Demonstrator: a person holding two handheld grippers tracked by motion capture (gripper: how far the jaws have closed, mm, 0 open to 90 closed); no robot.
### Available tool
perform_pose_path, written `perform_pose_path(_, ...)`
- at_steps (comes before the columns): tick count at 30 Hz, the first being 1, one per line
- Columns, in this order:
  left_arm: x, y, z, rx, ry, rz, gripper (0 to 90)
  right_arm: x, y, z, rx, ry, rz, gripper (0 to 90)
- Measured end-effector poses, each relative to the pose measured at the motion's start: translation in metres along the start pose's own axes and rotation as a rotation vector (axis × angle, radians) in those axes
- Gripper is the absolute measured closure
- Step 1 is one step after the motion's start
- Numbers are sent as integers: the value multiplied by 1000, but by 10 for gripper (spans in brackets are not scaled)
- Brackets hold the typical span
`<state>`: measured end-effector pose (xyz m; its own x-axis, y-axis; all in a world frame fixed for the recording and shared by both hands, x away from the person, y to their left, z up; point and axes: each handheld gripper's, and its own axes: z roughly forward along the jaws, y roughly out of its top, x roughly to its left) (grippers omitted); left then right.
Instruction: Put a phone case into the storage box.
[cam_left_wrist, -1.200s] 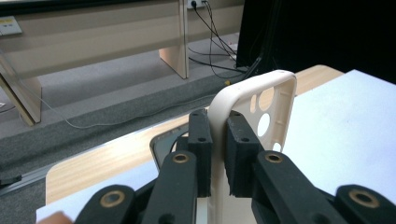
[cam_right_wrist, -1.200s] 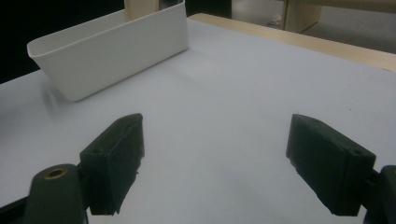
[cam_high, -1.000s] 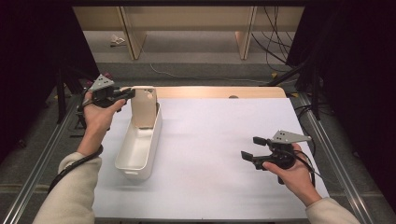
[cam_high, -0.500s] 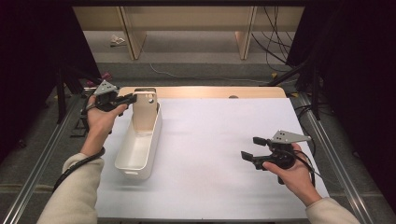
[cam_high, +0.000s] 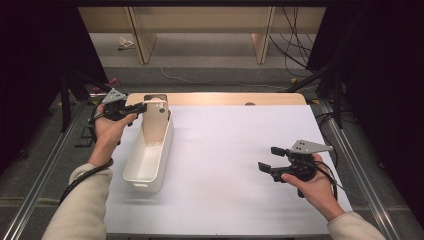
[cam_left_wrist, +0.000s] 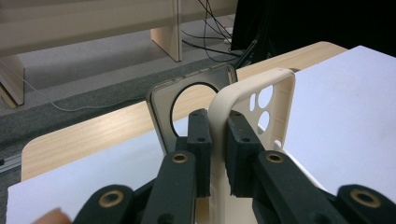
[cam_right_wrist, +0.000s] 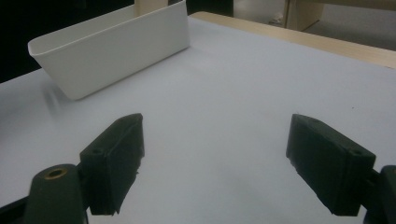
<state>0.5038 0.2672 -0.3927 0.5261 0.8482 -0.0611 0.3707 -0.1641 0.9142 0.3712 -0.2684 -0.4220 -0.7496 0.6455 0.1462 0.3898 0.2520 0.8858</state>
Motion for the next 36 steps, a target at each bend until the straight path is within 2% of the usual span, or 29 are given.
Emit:
perform_pose_path(7, 2, 0, 3, 10, 10, 9, 799, 0, 0, 0, 0, 0, -1, 200)
perform_pose_path(19, 4, 5, 7, 47, 57, 44, 762, 0, 0, 0, 0, 0, -2, 200)
perform_pose_path(36, 0, 15, 19, 109, 121, 138, 737, 0, 0, 1, 2, 4, -3, 200)
